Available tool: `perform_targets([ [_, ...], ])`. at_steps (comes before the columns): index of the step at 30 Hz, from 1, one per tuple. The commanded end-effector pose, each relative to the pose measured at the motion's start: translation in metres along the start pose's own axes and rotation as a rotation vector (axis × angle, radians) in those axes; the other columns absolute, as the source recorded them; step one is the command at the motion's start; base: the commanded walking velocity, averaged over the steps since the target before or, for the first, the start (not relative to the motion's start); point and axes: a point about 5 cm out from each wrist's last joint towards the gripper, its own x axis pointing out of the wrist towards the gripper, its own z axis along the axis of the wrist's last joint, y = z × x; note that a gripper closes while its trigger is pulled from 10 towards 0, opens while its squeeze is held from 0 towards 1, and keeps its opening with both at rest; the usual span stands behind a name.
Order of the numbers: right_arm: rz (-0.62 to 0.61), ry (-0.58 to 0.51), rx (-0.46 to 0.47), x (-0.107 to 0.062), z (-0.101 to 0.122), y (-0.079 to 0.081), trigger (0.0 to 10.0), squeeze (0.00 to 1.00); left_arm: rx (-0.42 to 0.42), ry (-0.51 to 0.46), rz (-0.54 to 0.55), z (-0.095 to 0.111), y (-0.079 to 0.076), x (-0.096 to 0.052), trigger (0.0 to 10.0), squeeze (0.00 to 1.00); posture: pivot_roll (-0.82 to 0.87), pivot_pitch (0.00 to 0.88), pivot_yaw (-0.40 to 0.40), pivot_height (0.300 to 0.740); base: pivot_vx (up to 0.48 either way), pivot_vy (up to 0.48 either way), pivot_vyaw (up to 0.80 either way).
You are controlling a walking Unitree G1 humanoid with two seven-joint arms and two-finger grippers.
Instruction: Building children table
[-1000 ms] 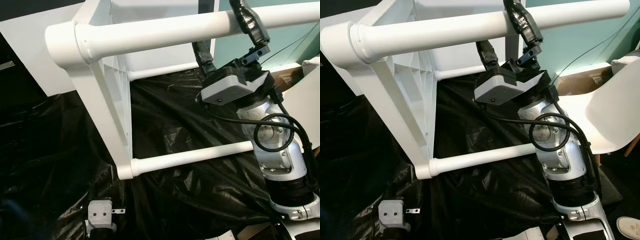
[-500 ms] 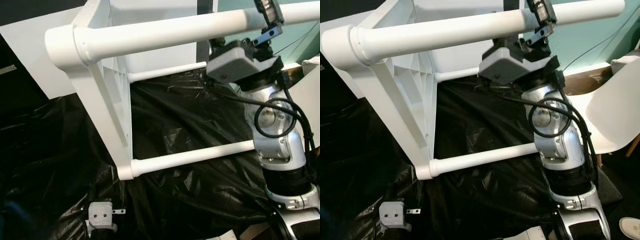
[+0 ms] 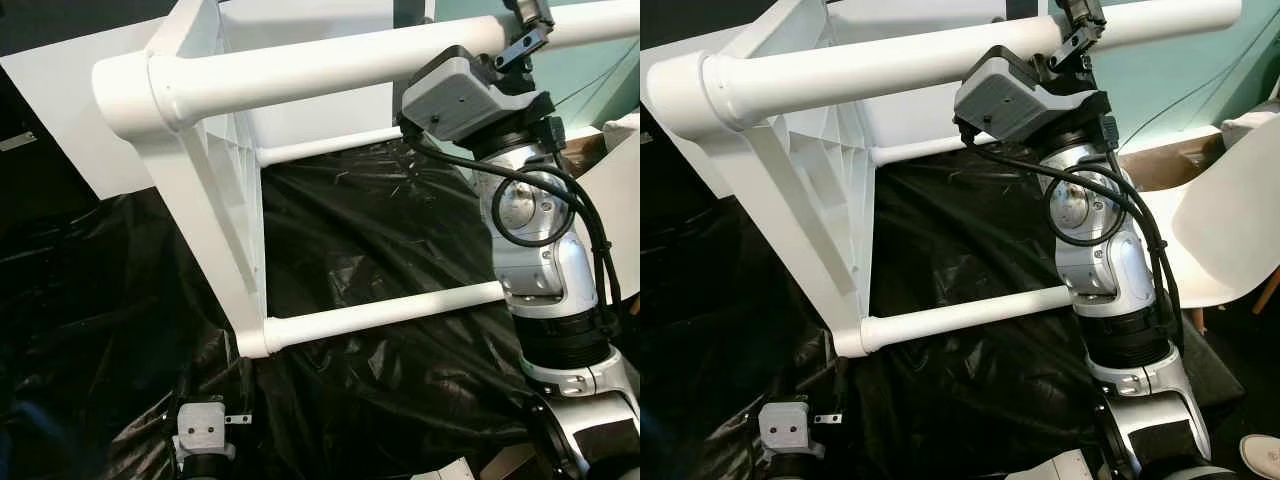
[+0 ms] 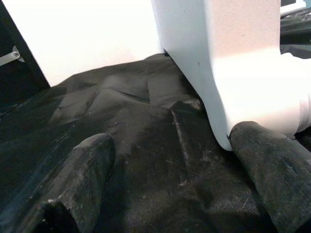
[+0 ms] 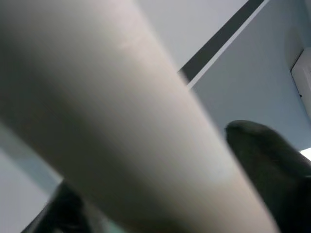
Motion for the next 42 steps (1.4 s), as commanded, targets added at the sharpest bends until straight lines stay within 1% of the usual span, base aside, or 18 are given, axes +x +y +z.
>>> perform_targets([
  [1,0.033,-0.016,0.016,0.004,0.005,0.004,0.0,0.0,-0.001,0.161,0.029,-0.024,0.0,-0.019,10.0,0.0,-0.08,0.0,0.079,0.74,0.0,0.0,0.0],
  [3,0.071,0.008,0.042,0.007,0.0,0.008,0.0,0.0,-0.004,0.168,0.034,-0.026,0.001,-0.021,10.0,0.0,-0.08,0.0,0.077,0.74,0.0,0.0,0.0],
  [11,0.091,0.085,0.086,0.009,-0.011,0.011,0.0,0.0,-0.012,0.166,0.058,-0.028,0.005,-0.022,10.0,0.0,-0.08,0.0,0.079,0.74,0.0,0.0,0.0],
  [15,0.098,0.129,0.123,0.006,-0.016,0.016,0.0,0.0,-0.04,0.15,0.115,-0.023,0.013,-0.017,10.0,0.0,-0.08,0.0,0.081,0.74,0.0,0.0,0.0],
  [19,0.102,0.144,0.136,0.005,-0.018,0.018,0.0,0.0,-0.032,0.143,0.145,-0.022,0.018,-0.015,10.0,0.0,-0.07,0.0,0.08,0.74,0.0,0.0,0.0],
  [23,0.104,0.157,0.14,0.004,-0.02,0.019,0.0,0.0,-0.029,0.096,0.194,-0.012,0.026,-0.008,10.0,0.0,-0.07,0.0,0.079,0.74,0.0,0.0,0.0],
  [25,0.11,0.165,0.134,0.003,-0.022,0.021,0.0,0.0,-0.081,0.014,0.305,0.012,0.043,0.01,10.0,0.0,-0.06,0.0,0.075,0.74,0.0,0.0,0.0],
  [26,0.11,0.165,0.134,0.003,-0.022,0.021,0.0,0.0,-0.081,0.014,0.305,0.012,0.043,0.01,10.0,0.0,-0.06,0.0,0.075,0.74,0.0,0.0,0.0],
  [28,0.114,0.176,0.135,0.002,-0.024,0.022,0.0,0.0,-0.09,-0.039,0.373,0.03,0.054,0.02,10.0,0.0,-0.06,0.0,0.075,0.74,0.0,0.0,0.0],
  [31,0.109,0.188,0.151,0.001,-0.025,0.024,0.0,0.0,-0.069,-0.051,0.401,0.037,0.058,0.02,10.0,0.0,-0.06,0.0,0.076,0.74,0.0,0.0,0.0],
  [32,0.105,0.205,0.184,0.0,-0.026,0.025,0.0,0.0,-0.058,-0.053,0.418,0.041,0.059,0.02,10.0,0.0,-0.06,0.0,0.076,0.74,0.0,0.0,0.0],
  [34,0.102,0.26,0.311,-0.001,-0.031,0.031,0.0,0.0,-0.055,-0.056,0.436,0.049,0.058,0.02,10.0,0.0,-0.06,0.0,0.076,0.74,0.0,0.0,0.0],
  [35,0.102,0.26,0.311,-0.001,-0.031,0.031,0.0,0.0,-0.055,-0.056,0.436,0.049,0.058,0.02,10.0,0.0,-0.06,0.0,0.076,0.74,0.0,0.0,0.0],
  [38,0.098,0.329,0.513,-0.004,-0.035,0.039,0.0,0.0,-0.039,-0.065,0.426,0.055,0.053,0.019,10.0,0.0,-0.05,0.0,0.07,0.74,0.0,0.0,0.0],
  [39,0.065,0.376,0.629,-0.005,-0.041,0.038,0.0,0.0,-0.032,-0.062,0.436,0.055,0.053,0.018,10.0,0.0,-0.04,0.0,0.068,0.74,0.0,0.0,0.0],
  [40,0.041,0.405,0.705,-0.006,-0.044,0.038,0.0,0.0,-0.03,-0.055,0.444,0.056,0.054,0.016,10.0,0.0,-0.04,0.0,0.068,0.74,0.0,0.0,0.0],
  [41,0.041,0.405,0.705,-0.006,-0.044,0.038,0.0,0.0,-0.03,-0.055,0.444,0.056,0.054,0.016,10.0,0.0,-0.04,0.0,0.068,0.74,0.0,0.0,0.0],
  [42,0.025,0.423,0.748,-0.006,-0.047,0.037,0.0,0.0,-0.029,-0.048,0.45,0.056,0.054,0.016,10.0,0.0,-0.04,0.0,0.068,0.74,0.0,0.0,0.0],
])
